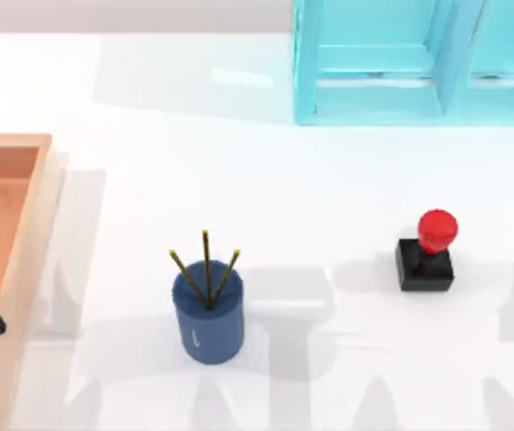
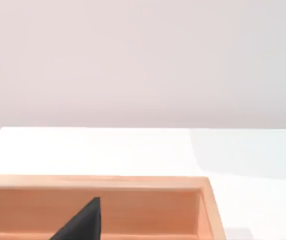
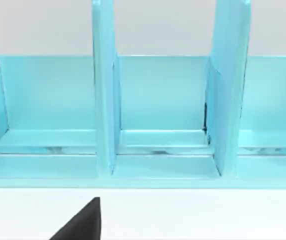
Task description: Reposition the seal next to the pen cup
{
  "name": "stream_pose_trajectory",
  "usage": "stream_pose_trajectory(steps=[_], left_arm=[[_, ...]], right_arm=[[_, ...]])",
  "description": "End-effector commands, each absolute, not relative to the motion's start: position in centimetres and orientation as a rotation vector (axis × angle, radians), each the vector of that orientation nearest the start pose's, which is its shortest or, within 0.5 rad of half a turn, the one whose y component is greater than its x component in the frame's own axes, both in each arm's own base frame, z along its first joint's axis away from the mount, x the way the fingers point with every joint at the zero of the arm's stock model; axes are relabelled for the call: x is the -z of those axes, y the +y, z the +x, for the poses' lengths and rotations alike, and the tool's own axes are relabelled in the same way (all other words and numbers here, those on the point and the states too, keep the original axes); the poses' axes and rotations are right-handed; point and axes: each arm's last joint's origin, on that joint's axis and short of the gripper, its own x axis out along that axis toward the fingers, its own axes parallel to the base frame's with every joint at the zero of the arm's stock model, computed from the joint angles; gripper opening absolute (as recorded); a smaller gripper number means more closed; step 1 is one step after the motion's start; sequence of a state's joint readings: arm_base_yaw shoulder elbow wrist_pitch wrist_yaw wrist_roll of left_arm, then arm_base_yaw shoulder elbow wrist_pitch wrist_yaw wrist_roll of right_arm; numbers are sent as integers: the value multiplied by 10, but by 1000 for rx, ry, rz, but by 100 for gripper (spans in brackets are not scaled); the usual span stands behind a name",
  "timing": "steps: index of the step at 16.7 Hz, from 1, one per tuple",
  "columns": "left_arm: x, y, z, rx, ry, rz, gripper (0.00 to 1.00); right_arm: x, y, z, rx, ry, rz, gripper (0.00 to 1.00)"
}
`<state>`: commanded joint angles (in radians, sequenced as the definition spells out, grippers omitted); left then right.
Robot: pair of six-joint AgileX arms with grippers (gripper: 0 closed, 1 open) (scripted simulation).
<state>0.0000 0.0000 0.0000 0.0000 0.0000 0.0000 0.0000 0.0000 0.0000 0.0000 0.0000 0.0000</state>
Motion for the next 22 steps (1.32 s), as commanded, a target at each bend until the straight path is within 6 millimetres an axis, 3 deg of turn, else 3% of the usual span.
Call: stream_pose_trajectory(steps=[5,8,11,16,22], left_arm=[[-160,-1,106,0,0,0,100],[-160,-1,106,0,0,0,100],[-160,-1,106,0,0,0,100],[-160,-1,106,0,0,0,100],[-160,-1,106,0,0,0,100]], right_arm=[[-171,1,106,-21,54,16,100],[-199,6,110,-57,177,49,100],[-239,14,128,-91,367,85,100],[-284,42,197,-111,806,114,100],[-283,96,286,-71,1269,81,100]])
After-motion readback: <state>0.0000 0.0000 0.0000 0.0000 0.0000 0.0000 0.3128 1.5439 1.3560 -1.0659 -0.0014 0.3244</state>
